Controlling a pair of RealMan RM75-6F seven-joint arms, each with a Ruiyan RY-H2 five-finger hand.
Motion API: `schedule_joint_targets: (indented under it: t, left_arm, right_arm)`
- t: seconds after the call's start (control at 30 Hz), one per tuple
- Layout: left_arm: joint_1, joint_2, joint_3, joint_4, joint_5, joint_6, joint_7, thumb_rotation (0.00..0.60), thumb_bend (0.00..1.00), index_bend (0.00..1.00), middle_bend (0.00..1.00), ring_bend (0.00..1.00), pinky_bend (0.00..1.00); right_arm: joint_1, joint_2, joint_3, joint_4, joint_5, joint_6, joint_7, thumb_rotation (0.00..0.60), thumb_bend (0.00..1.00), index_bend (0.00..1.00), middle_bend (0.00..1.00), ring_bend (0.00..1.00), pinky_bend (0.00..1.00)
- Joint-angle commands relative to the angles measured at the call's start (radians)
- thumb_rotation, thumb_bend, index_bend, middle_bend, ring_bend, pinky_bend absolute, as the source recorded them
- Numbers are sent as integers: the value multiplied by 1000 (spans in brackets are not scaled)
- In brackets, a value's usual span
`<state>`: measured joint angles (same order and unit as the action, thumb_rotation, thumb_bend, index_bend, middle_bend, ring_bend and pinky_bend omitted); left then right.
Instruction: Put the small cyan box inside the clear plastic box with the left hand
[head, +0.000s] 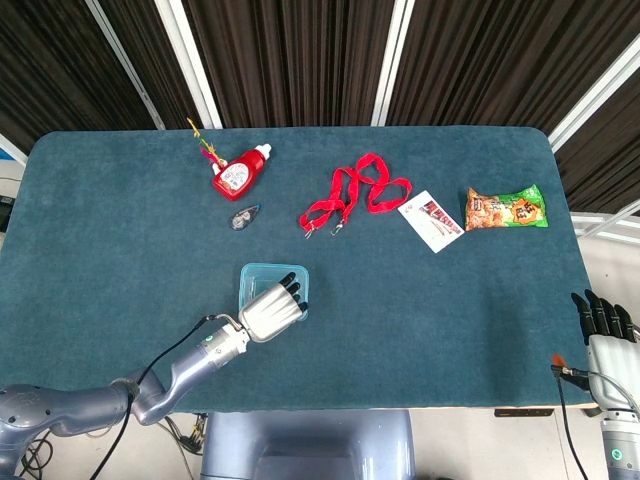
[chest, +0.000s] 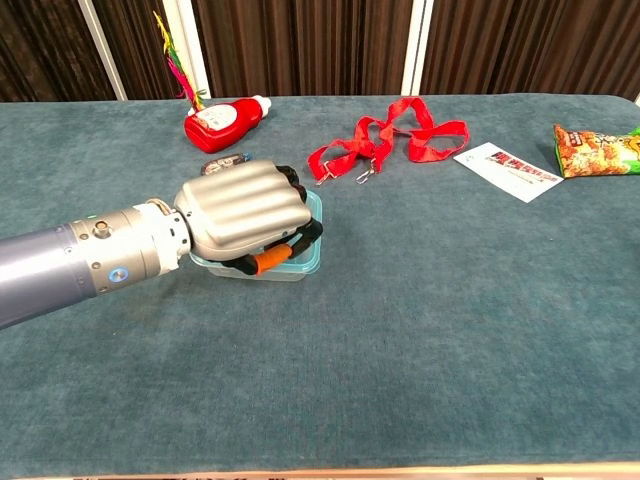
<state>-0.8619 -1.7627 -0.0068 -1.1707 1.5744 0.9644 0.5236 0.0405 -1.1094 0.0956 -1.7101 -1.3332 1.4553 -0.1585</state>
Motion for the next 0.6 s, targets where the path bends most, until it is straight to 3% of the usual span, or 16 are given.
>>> schedule_joint_targets:
  t: [0.03,0.3,0.47,0.6]
  left_arm:
    - [0,8,-14,-15,5,20,-6,600,537,544,518,336,256]
    - [7,108,-73,-163,-24,60,-9,600,528,501,514,336,256]
    - [31,199,-114,-294,-96,67,26,600,521,386,466,306,253]
    - [96,291,-141,-445,-220,128,188,600,499,227,347,226,198]
  right_arm:
    - [0,0,0,0,0,0,0,600,307,40,44,37,0]
    - [1,-1,-1,3,-3,1,-5,600,307,40,44,37,0]
    - [0,-2,0,6,-2,3,-9,600,307,40,44,37,0]
    - [1,-3,1,7,1,2,-11,600,307,40,44,37,0]
